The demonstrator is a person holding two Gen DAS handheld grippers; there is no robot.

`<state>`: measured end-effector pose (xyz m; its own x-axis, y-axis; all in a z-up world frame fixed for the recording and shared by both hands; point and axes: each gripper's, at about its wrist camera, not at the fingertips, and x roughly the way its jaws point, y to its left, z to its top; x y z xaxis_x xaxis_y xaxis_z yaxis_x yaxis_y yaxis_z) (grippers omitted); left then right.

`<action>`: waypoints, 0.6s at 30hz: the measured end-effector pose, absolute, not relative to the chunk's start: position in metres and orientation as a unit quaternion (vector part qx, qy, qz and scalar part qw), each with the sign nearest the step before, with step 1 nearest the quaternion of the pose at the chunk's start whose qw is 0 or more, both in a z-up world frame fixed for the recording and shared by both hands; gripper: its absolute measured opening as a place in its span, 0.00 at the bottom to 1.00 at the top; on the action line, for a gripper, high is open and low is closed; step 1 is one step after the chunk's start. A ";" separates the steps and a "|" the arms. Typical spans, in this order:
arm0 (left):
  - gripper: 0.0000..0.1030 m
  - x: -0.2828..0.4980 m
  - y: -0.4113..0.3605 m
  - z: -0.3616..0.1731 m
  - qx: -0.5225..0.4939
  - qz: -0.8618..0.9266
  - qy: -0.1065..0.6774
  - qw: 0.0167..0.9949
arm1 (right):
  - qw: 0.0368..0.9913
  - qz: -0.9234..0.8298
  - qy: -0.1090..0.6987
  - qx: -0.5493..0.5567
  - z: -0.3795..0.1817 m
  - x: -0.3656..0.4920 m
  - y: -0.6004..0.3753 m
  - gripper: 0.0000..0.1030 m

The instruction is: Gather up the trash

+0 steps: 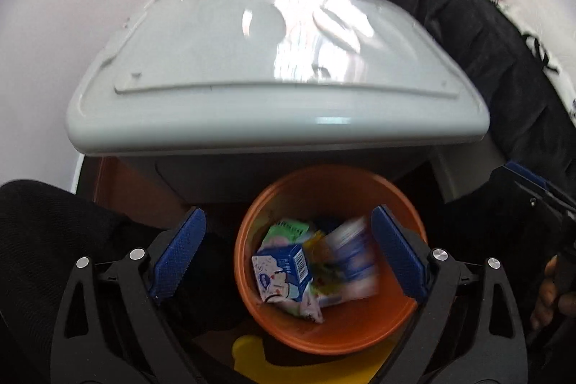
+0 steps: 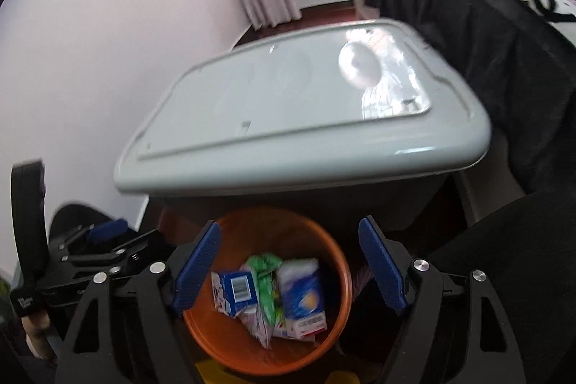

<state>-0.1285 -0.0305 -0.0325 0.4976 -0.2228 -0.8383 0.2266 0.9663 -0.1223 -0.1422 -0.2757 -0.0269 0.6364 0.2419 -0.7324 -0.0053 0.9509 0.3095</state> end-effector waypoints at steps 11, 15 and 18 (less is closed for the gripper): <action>0.89 -0.087 -0.036 0.009 0.030 -0.114 0.410 0.905 | 0.910 0.046 0.391 0.129 0.003 -0.087 -0.302 0.88; 0.90 -0.055 -0.033 0.021 0.035 -0.100 0.389 0.915 | 0.921 0.035 0.373 0.107 0.016 -0.051 -0.305 0.93; 0.90 -0.028 -0.031 0.025 0.027 -0.099 0.381 0.919 | 0.926 0.023 0.363 0.098 0.021 -0.022 -0.304 0.95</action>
<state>-0.0276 -0.0309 0.0247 0.6898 -0.1604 -0.7060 0.2018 0.9791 -0.0253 -0.0219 -0.3042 0.0209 0.7354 0.1135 -0.6680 0.0287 0.9798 0.1980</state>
